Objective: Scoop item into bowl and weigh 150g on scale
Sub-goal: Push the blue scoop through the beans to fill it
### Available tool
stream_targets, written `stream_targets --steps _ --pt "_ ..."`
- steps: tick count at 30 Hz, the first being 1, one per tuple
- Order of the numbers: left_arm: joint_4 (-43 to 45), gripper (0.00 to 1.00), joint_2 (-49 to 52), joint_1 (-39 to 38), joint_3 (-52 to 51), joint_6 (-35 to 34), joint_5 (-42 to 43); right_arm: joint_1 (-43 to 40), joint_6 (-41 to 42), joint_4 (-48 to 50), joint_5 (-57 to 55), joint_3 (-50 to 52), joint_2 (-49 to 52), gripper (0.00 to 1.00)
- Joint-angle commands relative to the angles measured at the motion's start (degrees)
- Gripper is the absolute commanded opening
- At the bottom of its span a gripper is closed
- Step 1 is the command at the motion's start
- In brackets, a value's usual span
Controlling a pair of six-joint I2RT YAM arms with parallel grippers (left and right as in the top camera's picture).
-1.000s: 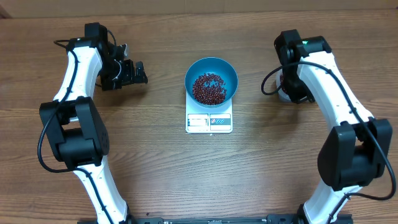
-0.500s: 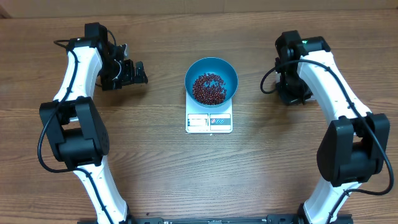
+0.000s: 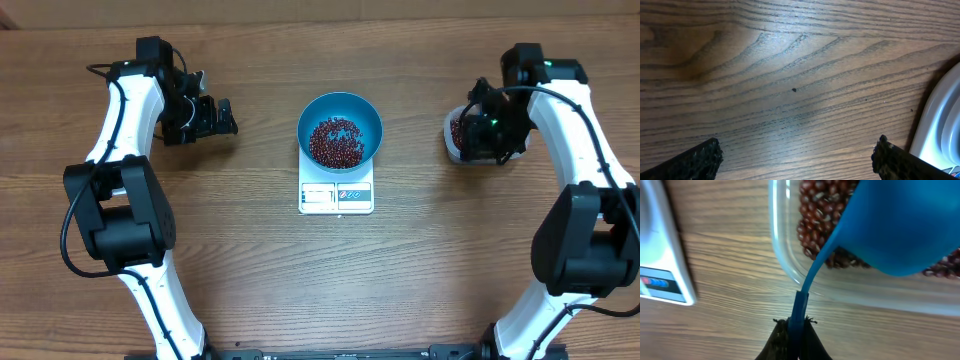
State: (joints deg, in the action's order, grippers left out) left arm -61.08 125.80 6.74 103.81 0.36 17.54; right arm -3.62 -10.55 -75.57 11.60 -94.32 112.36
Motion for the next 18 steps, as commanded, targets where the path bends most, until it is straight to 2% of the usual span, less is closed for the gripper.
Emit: stream_targets --steps 1,11,14,18 --pt "0.07 0.99 0.48 -0.39 0.44 0.92 -0.13 -0.98 -1.4 2.73 12.31 -0.11 1.11 0.04" --pt "0.04 0.99 0.48 -0.39 0.44 0.92 -0.13 -2.64 -0.44 2.45 11.61 -2.62 -1.22 0.04" --pt "0.04 1.0 0.48 -0.39 0.44 0.9 -0.13 -5.49 -0.31 2.08 11.74 -2.62 -2.43 0.04" --pt "0.04 0.99 0.48 -0.39 0.44 0.92 -0.13 -9.94 -0.39 1.86 20.44 -2.62 -3.32 0.04"
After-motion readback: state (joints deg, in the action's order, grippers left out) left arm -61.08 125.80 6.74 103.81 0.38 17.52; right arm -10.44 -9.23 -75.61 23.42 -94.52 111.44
